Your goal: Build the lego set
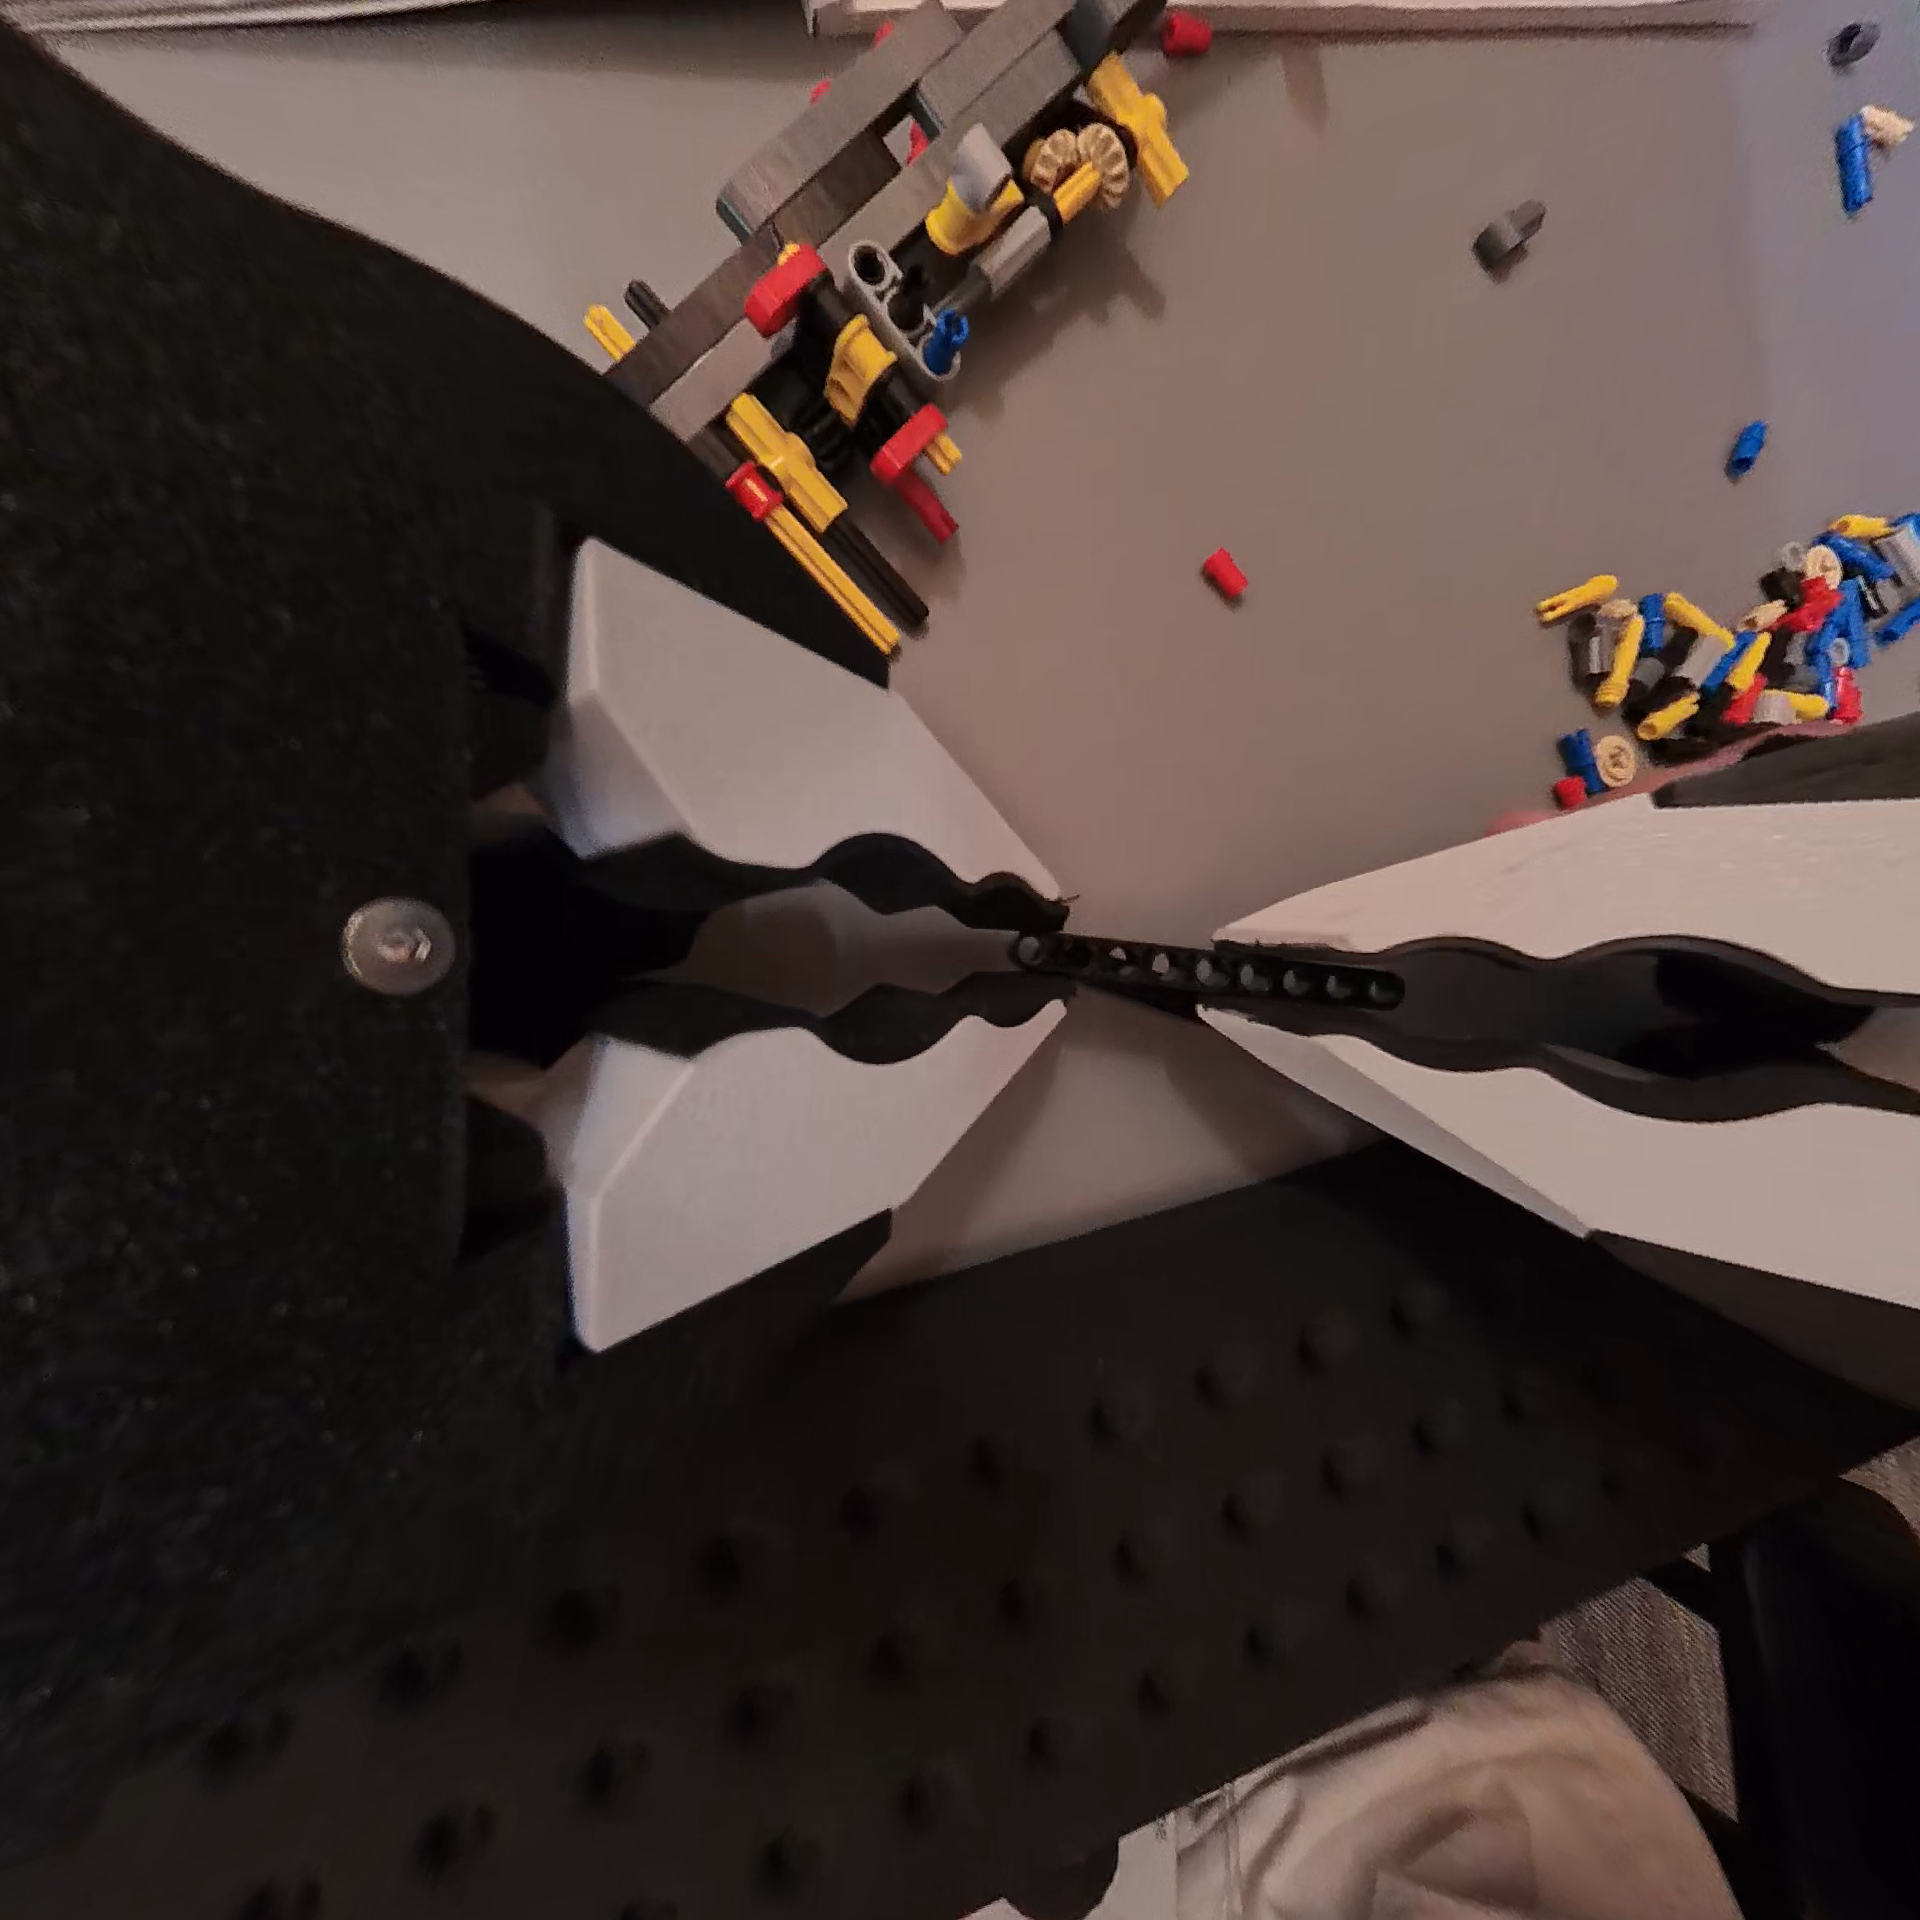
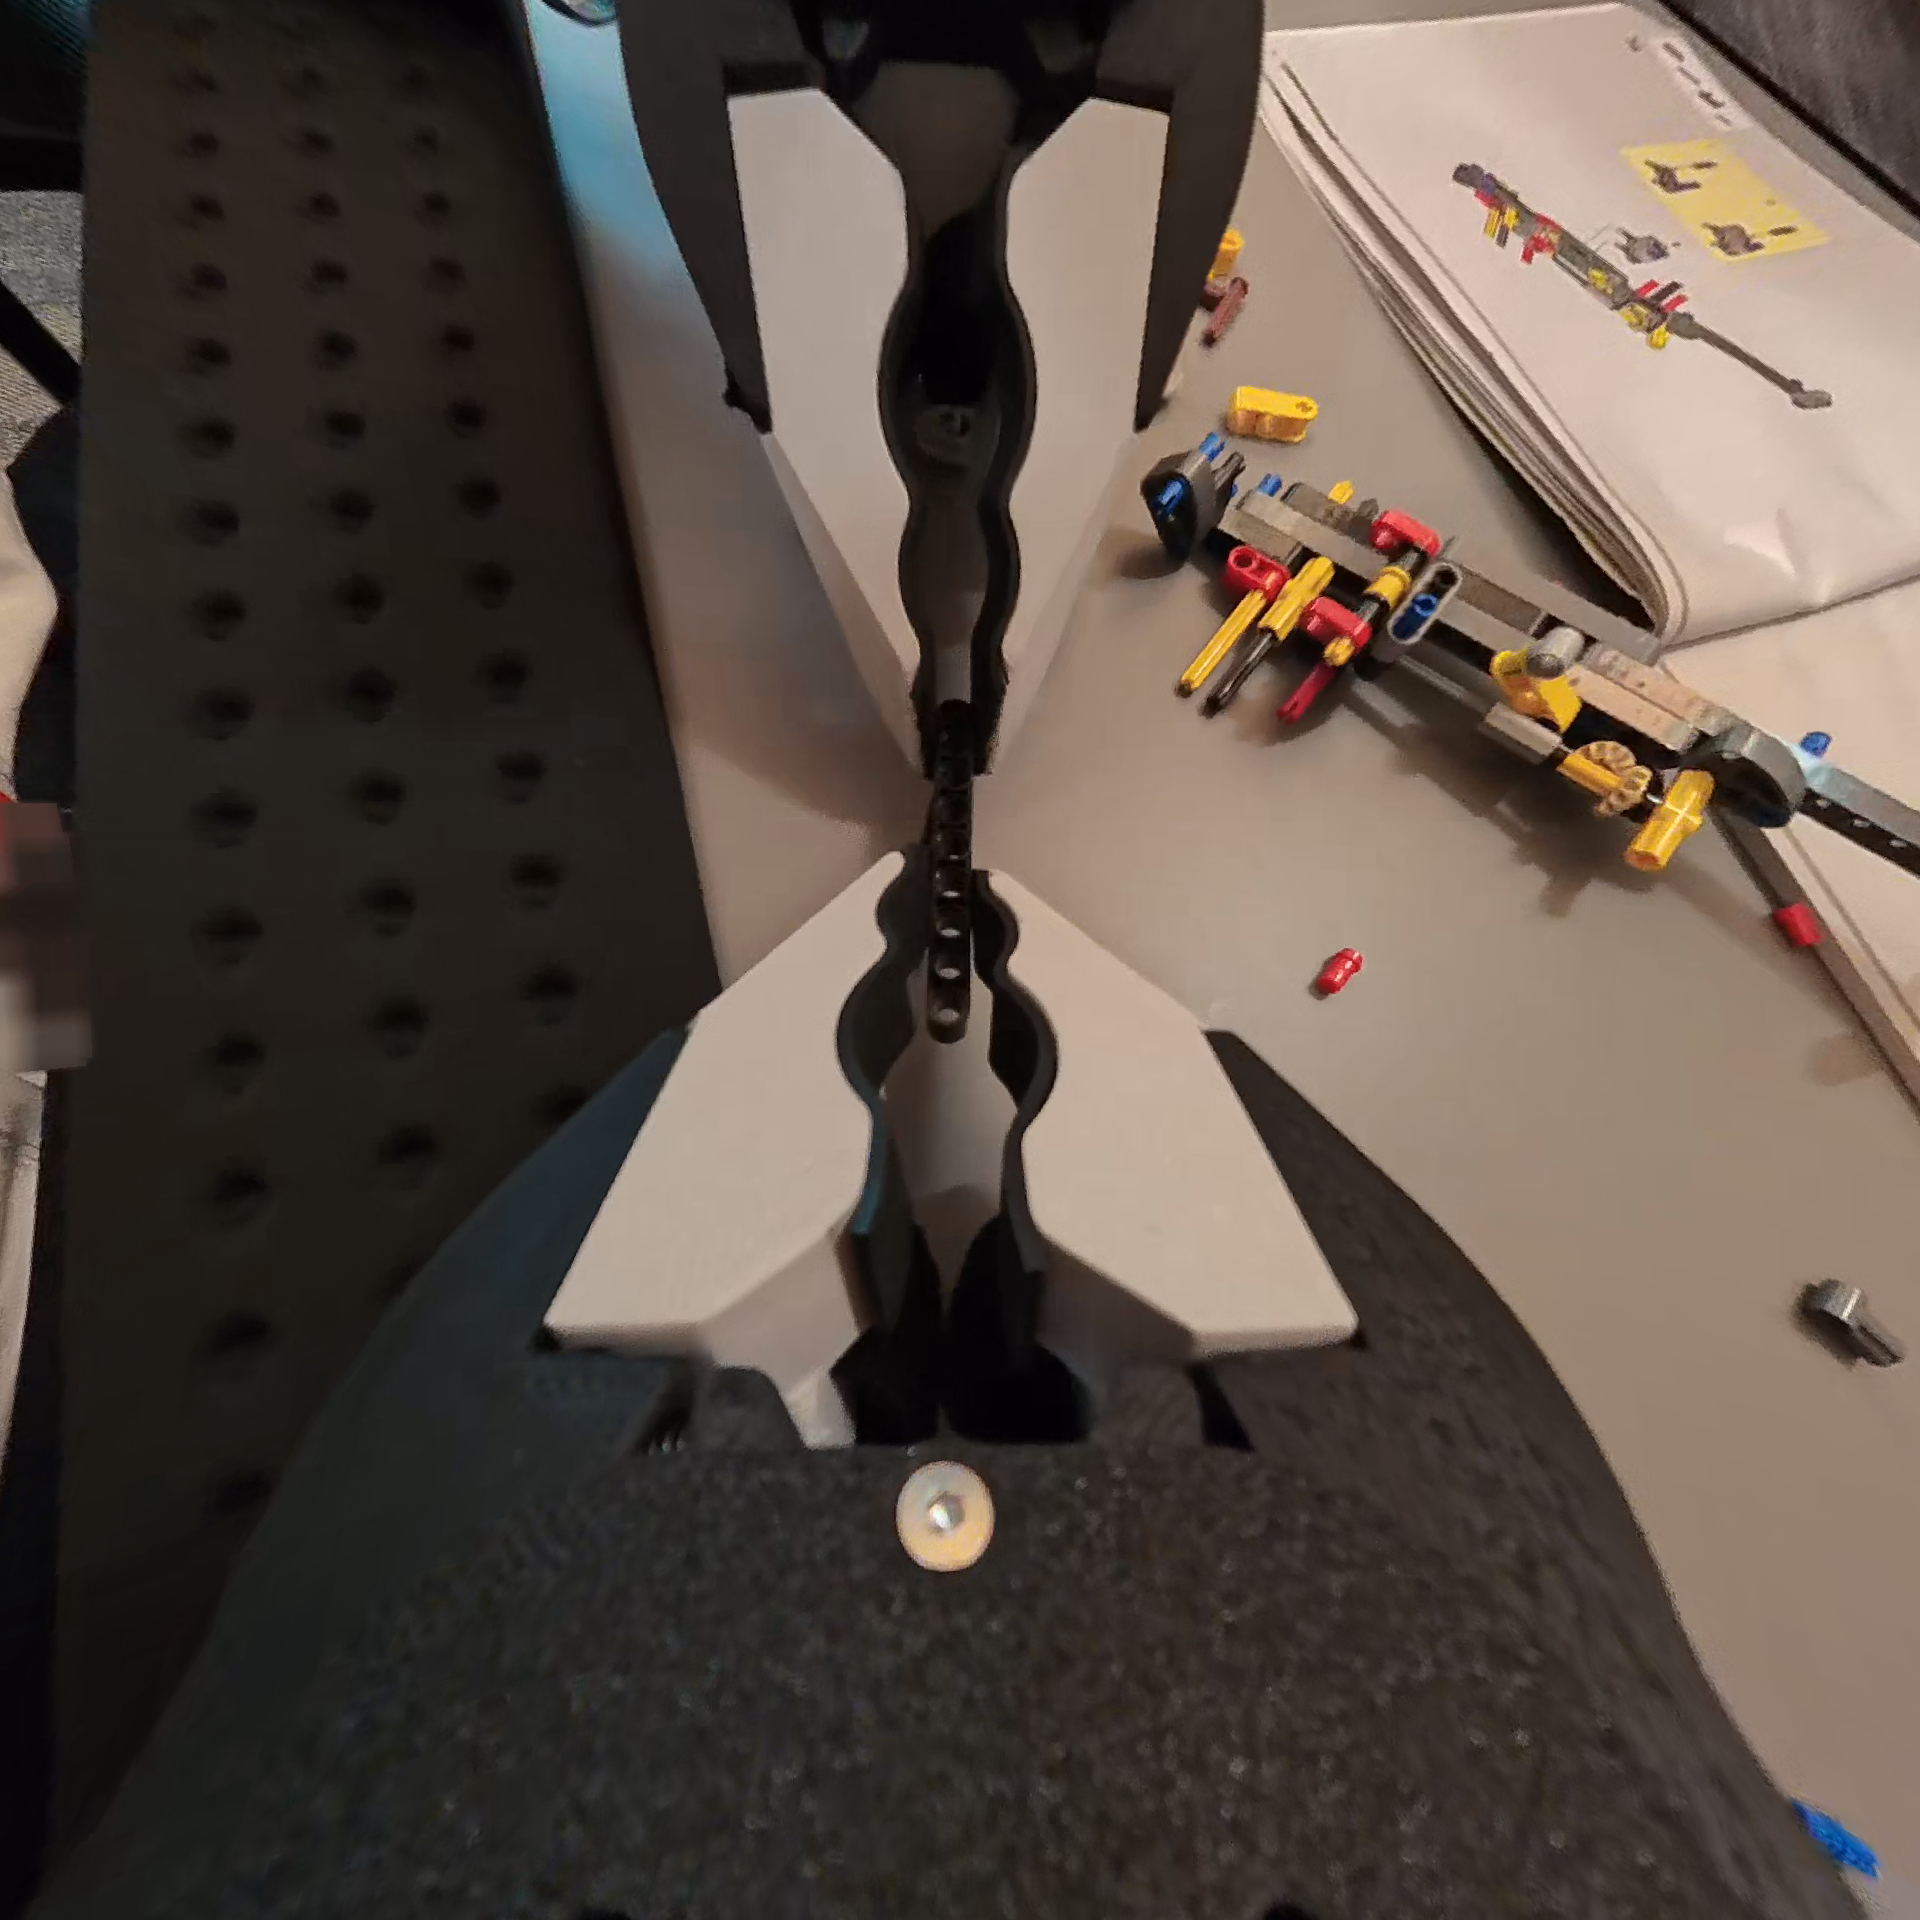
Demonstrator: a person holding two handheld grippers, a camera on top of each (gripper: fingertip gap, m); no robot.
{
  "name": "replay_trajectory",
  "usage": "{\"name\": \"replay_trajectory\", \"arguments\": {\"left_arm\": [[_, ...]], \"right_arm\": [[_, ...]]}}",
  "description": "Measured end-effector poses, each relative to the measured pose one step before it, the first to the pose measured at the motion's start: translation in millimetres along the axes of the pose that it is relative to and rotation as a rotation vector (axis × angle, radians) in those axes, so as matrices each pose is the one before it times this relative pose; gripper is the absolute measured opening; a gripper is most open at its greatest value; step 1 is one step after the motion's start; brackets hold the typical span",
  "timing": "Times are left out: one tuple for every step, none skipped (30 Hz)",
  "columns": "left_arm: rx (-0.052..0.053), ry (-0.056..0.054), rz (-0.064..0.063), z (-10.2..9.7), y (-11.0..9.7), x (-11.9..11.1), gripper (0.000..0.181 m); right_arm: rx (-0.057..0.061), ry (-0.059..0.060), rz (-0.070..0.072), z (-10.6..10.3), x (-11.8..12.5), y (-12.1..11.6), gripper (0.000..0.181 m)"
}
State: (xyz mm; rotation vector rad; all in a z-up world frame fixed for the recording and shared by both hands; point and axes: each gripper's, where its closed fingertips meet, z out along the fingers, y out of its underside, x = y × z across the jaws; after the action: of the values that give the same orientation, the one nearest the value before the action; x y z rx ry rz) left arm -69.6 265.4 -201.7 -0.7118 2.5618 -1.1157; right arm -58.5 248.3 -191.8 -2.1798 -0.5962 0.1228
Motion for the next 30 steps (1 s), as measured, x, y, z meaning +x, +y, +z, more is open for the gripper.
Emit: {"name": "replay_trajectory", "arguments": {"left_arm": [[-0.0025,-0.0076,0.0017,0.09,-0.33,-0.55,0.006],[-0.001,-0.0066,-0.0041,0.16,-0.48,-0.63,0.007],[0.0004,0.0042,-0.0061,0.08,-0.78,0.73,0.007],[0.0016,0.0035,-0.0033,-0.3,-0.8,0.75,0.007],[0.0034,-0.0032,0.0009,-0.54,-1.0,-0.21,0.007],[0.0029,-0.0002,0.0003,-0.43,-0.65,0.22,0.007],[0.0021,0.002,-0.0036,-0.35,-0.51,0.48,0.007],[-0.0009,0.0023,-0.0054,0.11,0.11,0.31,0.007],[-0.0059,0.0058,-0.0045,0.56,0.76,0.69,0.007],[-0.0099,0.005,0.0004,1.0,1.31,1.06,0.008],[-0.0045,-0.0123,0.0073,0.35,0.1,-0.97,0.008],[-0.0041,-0.0119,0.0118,0.05,0.02,-0.9,0.008],[-0.0026,-0.0051,0.0058,0.13,-0.13,-0.16,0.008],[-0.002,-0.0028,0.0,-0.09,0.09,-0.28,0.007],[0.0001,-0.002,0.0004,-0.29,-0.16,-0.16,0.007],[-0.0011,-0.0021,0.0017,-0.49,0.24,-0.07,0.008],[-0.0029,-0.0053,0.0007,-0.49,0.55,-0.88,0.007],[-0.0016,-0.0018,-0.0016,-0.67,0.53,-0.68,0.007],[0.0011,0.0035,-0.0038,-0.8,0.21,-0.09,0.007],[0.0014,0.0031,-0.0035,-0.18,0.13,0.05,0.008],[-0.0023,0.0022,-0.0004,0.51,0.67,0.18,0.008],[0.0,-0.0012,0.0037,0.3,-0.05,0.1,0.008],[0.0002,-0.0005,0.0063,0.35,-0.41,0.18,0.008],[-0.0005,0.002,0.0034,0.4,-0.36,0.21,0.008],[-0.0003,0.0043,-0.0015,0.52,-0.31,0.3,0.008],[0.0003,0.0002,-0.0012,0.44,-0.26,-0.41,0.008],[-0.0001,-0.0057,0.0023,-0.07,-0.04,-1.33,0.008],[-0.0002,-0.0055,0.0017,0.02,-0.1,-1.43,0.008],[-0.0002,0.0014,-0.0011,0.09,-0.02,-0.25,0.008],[-0.0002,0.0023,-0.002,0.03,0.04,-0.12,0.008]], "right_arm": [[-0.0082,0.0042,0.0118,-0.48,0.01,-0.2,0.007],[-0.0095,0.0069,0.0122,-0.77,0.49,0.02,0.007],[-0.0009,0.0031,0.0022,-1.01,-0.85,-0.55,0.007],[-0.0007,0.0026,0.0031,-0.82,-1.13,-0.09,0.007],[-0.0008,0.0086,0.0063,-0.58,0.01,-0.07,0.007],[0.0044,0.0071,0.0035,-0.8,-0.47,-1.16,0.007],[0.0021,0.0036,0.006,-0.6,-0.74,-0.44,0.007],[-0.0064,-0.001,0.0106,0.33,-0.79,0.9,0.007],[-0.0149,-0.0079,0.0083,0.91,-1.59,2.38,0.007],[-0.0194,-0.0125,0.0056,1.17,-2.2,2.71,0.007],[-0.0103,0.0101,0.0014,0.6,1.34,1.17,0.007],[0.0026,0.0034,0.0017,-0.1,0.6,-0.35,0.007],[-0.0013,-0.0037,0.0053,0.07,0.17,0.42,0.007],[0.0019,-0.0001,0.0043,-0.06,0.46,-0.15,0.007],[-0.0003,-0.0009,0.0008,0.09,-0.01,-0.05,0.007],[-0.0017,-0.0009,0.0001,0.39,0.01,-0.09,0.007],[0.0047,0.0065,-0.0047,0.14,0.81,-1.49,0.007],[0.0089,0.0062,-0.0068,0.13,0.59,-1.97,0.007],[-0.0061,-0.0053,0.0016,0.9,-0.52,0.63,0.007],[-0.0111,-0.0072,0.0039,1.04,-0.64,1.44,0.007],[-0.0039,-0.0025,-0.001,0.35,-0.37,0.37,0.007],[-0.0045,0.0,0.0005,-0.04,-0.24,0.48,0.007],[-0.0025,0.0,0.001,-0.63,-0.51,0.04,0.007],[0.0016,0.0005,0.0035,-0.96,-0.79,-0.51,0.007],[-0.0055,-0.0015,0.0139,-0.37,-0.65,0.79,0.007],[-0.0061,-0.0014,0.0125,0.33,-0.11,1.17,0.007],[0.0,0.0059,0.0044,0.48,1.11,0.55,0.007],[-0.0003,0.0057,0.002,0.32,1.04,0.15,0.007],[-0.003,-0.0013,-0.002,0.11,-0.43,0.22,0.007],[0.0009,-0.0006,-0.0023,-0.33,-0.38,-0.34,0.007]]}}
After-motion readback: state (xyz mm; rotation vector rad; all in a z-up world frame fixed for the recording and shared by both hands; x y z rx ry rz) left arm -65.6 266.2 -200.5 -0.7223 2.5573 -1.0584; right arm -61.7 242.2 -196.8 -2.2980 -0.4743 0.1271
